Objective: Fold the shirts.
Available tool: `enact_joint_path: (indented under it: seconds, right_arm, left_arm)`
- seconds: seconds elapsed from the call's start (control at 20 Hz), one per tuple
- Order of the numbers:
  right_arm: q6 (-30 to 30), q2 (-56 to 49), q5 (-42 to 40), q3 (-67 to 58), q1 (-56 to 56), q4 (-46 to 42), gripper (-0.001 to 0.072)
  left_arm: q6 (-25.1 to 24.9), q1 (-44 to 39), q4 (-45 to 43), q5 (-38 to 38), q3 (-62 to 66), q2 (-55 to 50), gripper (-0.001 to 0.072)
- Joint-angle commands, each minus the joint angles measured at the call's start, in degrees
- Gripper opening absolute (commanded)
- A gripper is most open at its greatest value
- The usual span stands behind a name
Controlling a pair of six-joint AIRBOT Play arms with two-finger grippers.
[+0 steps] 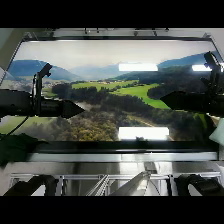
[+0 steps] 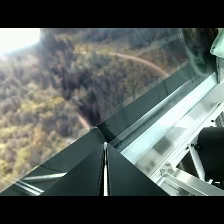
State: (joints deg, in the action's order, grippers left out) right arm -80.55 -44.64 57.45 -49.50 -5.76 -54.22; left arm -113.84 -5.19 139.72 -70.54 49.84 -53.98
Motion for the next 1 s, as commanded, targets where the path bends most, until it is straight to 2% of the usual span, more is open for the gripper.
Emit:
enact_joint_path:
  seconds: [0.0,0.15,0.25,0.3,0.35,0.45,0.55,0.6,0.7,0.75,0.95]
  right_arm:
    - [-0.04,-0.02,-0.02,0.02,-0.04,0.0,0.0024]
    - [-0.04,-0.02,-0.02,0.02,-0.04,0.0,0.0024]
    - [-0.04,-0.02,-0.02,0.02,-0.04,0.0,0.0024]
    - [-0.04,-0.02,-0.02,0.02,-0.04,0.0,0.0024]
    - [-0.04,-0.02,-0.02,0.02,-0.04,0.0,0.0023]
    - [-0.04,-0.04,-0.02,0.02,-0.04,0.0,0.0024]
    - [-0.04,-0.04,-0.02,0.02,-0.04,0.0,0.0024]
    - [-0.04,-0.04,-0.04,0.02,-0.04,0.0,0.0024]
    - [-0.04,-0.02,-0.02,0.02,-0.04,0.02,0.0024]
    - [-0.04,-0.04,-0.02,0.02,-0.04,0.02,0.0024]
    - [-0.04,-0.15,-0.02,0.02,-0.04,0.02,0.0024]
  left_arm:
    - [-0.09,-0.02,-0.09,0.0,-0.02,0.0,0.0024]
    - [-0.07,0.07,-0.13,-0.59,0.0,0.0,0.003]
    - [1.22,2.49,-1.79,-3.28,2.51,0.0,0.0373]
    - [3.02,5.62,-5.05,-5.97,5.57,0.0,0.0559]
    - [5.2,9.42,-11.23,-8.35,8.94,0.0,0.0694]
    - [10.27,18.91,-29.51,-12.15,15.19,0.0,0.0711]
    - [10.67,28.92,-44.04,-13.4,18.53,-0.2,0.0712]
    - [10.86,33.57,-46.95,-10.88,18.6,-0.37,0.0713]
    - [10.84,40.79,-44.83,-4.07,16.24,-1.84,0.0712]
    - [10.78,42.86,-44.5,-3.13,15.65,-3.96,0.0713]
    - [10.4,46.51,-48.54,-9.99,15.52,-16.33,0.0713]
